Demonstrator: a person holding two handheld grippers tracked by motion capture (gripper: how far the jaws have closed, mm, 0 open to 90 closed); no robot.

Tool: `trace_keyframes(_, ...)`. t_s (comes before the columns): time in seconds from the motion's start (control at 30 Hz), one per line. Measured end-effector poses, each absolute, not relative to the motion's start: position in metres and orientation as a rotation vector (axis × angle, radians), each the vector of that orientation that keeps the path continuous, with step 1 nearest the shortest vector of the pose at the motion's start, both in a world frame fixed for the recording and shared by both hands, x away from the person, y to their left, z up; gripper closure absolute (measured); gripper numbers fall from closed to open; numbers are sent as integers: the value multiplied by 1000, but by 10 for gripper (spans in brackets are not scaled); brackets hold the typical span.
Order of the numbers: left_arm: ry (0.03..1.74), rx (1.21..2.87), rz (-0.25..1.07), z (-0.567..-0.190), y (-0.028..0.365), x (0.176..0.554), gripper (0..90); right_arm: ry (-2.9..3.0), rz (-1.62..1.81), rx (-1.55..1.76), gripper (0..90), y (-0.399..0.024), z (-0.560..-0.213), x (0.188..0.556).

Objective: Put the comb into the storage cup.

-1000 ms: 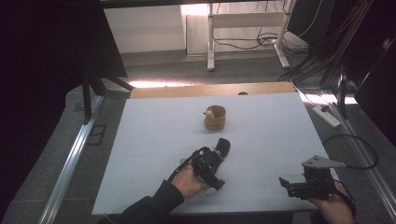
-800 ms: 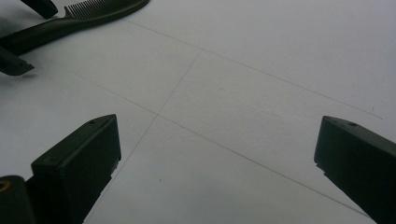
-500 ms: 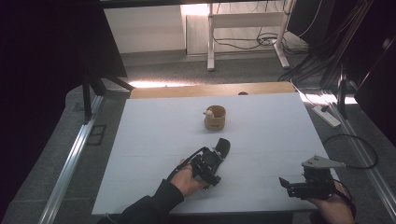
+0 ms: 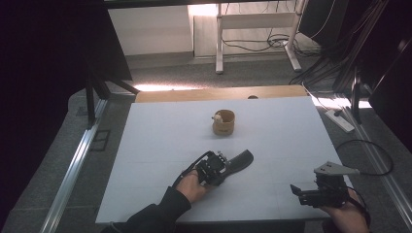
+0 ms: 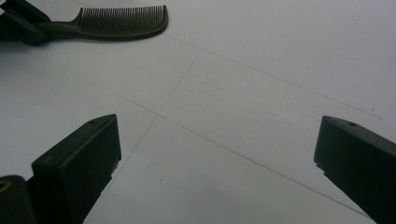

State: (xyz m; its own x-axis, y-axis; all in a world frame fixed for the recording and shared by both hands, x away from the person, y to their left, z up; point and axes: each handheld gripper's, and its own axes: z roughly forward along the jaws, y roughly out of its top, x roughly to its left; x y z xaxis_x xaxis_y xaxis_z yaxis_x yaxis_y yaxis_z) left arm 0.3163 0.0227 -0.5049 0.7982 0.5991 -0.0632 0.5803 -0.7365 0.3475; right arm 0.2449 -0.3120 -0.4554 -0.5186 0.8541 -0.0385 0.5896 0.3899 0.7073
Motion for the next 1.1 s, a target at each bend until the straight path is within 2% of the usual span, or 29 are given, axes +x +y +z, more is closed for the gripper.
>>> trace_keyframes(0.77,854,2547,-21,-500,36,320,724,2256,913,1240,13,-312,-455,245)
trace_keyframes(1.1,816,2498,4,-495,42,317,723,2256,915,1236,13,-312,-455,244)
